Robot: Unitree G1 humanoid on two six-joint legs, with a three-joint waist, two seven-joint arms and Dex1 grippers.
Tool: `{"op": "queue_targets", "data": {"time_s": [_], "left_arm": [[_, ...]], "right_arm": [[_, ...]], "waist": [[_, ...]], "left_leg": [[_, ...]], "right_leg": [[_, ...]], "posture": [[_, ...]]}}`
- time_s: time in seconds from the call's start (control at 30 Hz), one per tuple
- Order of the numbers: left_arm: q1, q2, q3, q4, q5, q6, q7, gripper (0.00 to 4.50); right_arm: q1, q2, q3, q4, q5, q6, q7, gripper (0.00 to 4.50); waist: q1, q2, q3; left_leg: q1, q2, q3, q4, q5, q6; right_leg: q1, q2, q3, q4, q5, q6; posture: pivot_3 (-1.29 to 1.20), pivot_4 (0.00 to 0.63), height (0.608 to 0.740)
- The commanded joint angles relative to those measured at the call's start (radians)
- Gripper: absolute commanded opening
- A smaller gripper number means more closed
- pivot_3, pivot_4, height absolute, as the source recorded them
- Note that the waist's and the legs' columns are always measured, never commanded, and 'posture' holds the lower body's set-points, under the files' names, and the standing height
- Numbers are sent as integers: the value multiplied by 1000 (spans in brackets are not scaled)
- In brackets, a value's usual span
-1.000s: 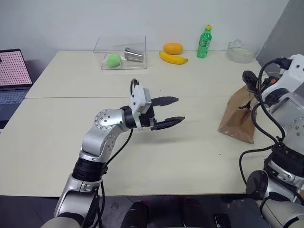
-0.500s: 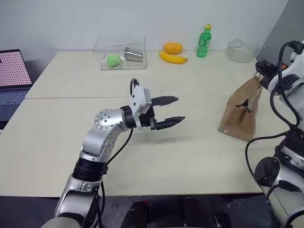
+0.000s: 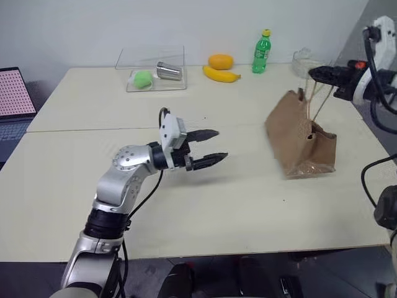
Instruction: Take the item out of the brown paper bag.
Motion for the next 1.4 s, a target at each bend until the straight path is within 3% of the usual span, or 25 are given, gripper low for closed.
{"op": "queue_targets", "data": {"time_s": [0.03,0.27,0.43,0.6,0.93,1.17,1.4], "left_arm": [[49,44,39,-85,-58,64,-13,3391],[215,104,95,-243,-174,215,25,3391],[364,131,128,-381,-215,269,78,3391],[429,137,147,-437,-225,280,123,3391],[489,111,180,-478,-210,253,226,3391],[527,51,252,-439,-123,130,346,3391],[586,-32,246,-501,-23,-25,442,3391]], "right_arm": [[-72,-44,108,-10,-32,-144,195,34],[-151,-9,376,16,-222,-514,497,34],[-231,116,485,156,-364,-780,587,34],[-336,260,514,393,-472,-1040,629,34],[-495,466,552,842,-693,-1569,564,34],[-544,519,545,1007,-795,-1651,464,34],[-567,526,546,1065,-870,-1683,356,34]], "waist": [[0,0,0],[-1,0,2],[-2,0,2],[1,1,2],[3,1,2],[2,1,2],[3,1,2]], "left_leg": [[0,0,0,0,0,0],[-2,0,-1,0,0,0],[-3,2,0,0,0,0],[-3,2,0,0,0,-1],[-12,2,-1,0,3,-7],[-12,2,0,0,4,-7],[-13,2,0,0,4,-7]], "right_leg": [[0,0,0,0,0,0],[-2,0,-1,-1,0,0],[-4,0,0,0,0,0],[-5,0,0,2,0,0],[-16,0,0,4,1,-1],[-16,1,0,5,1,-2],[-17,0,1,5,1,-2]], "posture": [[0,150,740],[0,150,740],[0,150,740],[0,150,740],[0,150,740],[0,150,740],[0,150,740]]}}
